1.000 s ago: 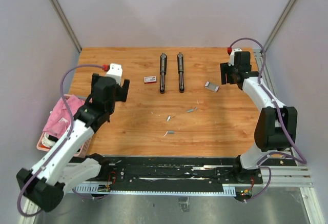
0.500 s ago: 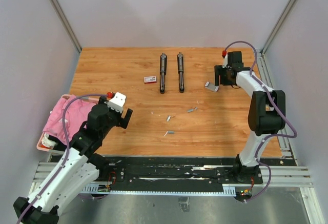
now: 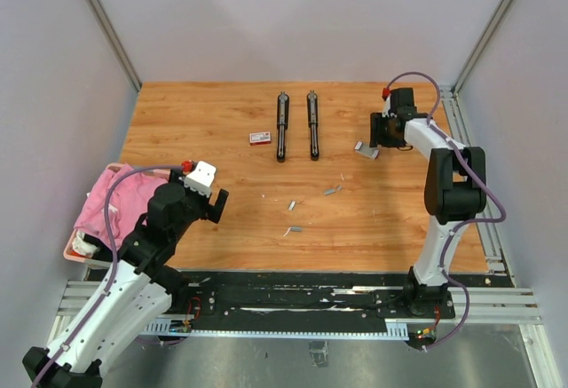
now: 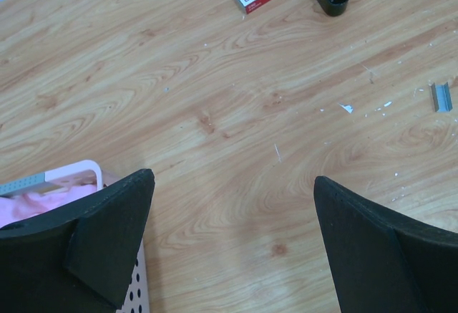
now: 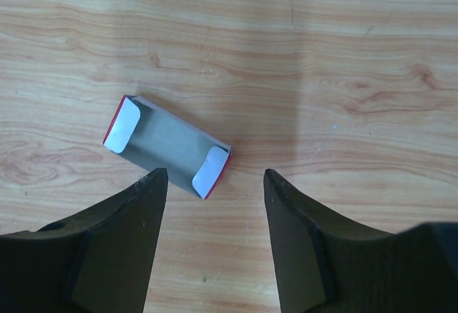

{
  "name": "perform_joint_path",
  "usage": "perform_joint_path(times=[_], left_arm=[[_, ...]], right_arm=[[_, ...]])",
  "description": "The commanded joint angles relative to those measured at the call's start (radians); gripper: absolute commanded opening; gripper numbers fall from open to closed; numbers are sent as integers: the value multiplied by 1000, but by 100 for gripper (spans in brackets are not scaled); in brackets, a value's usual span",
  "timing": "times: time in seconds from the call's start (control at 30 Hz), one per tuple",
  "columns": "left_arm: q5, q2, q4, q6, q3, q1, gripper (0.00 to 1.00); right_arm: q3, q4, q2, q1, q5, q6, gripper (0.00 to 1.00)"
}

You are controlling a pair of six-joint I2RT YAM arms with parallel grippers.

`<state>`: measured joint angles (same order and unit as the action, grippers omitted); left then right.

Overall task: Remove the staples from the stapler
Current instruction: Move the staple box to the center of the board.

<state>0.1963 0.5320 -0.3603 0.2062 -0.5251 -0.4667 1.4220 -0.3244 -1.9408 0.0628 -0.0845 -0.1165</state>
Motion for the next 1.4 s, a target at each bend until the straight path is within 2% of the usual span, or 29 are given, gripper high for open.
perform_joint_path(times=[0.0, 0.37, 0.47, 0.57, 0.73, 1.2, 1.37], left_arm=[[7, -7, 30, 13, 7, 1, 98], [13, -13, 31, 16, 8, 6, 98], [15, -13, 34, 20, 12, 8, 98], [24, -13, 37, 19, 15, 11, 98], [24, -25, 38, 16, 16, 33, 98], [12, -33, 36, 15, 14, 49, 98], [-5, -43, 34, 19, 20, 49, 98]], right_arm=[[61, -39, -67, -9, 11, -15, 56], [80, -54, -127, -11, -9, -10, 49], [80, -56, -132, -11, -22, -7, 42], [76, -61, -127, -11, -35, 2, 31], [52, -62, -111, -11, -46, 18, 22], [-73, -93, 7, -11, -109, 160, 18], [-145, -101, 53, -9, -139, 160, 17]])
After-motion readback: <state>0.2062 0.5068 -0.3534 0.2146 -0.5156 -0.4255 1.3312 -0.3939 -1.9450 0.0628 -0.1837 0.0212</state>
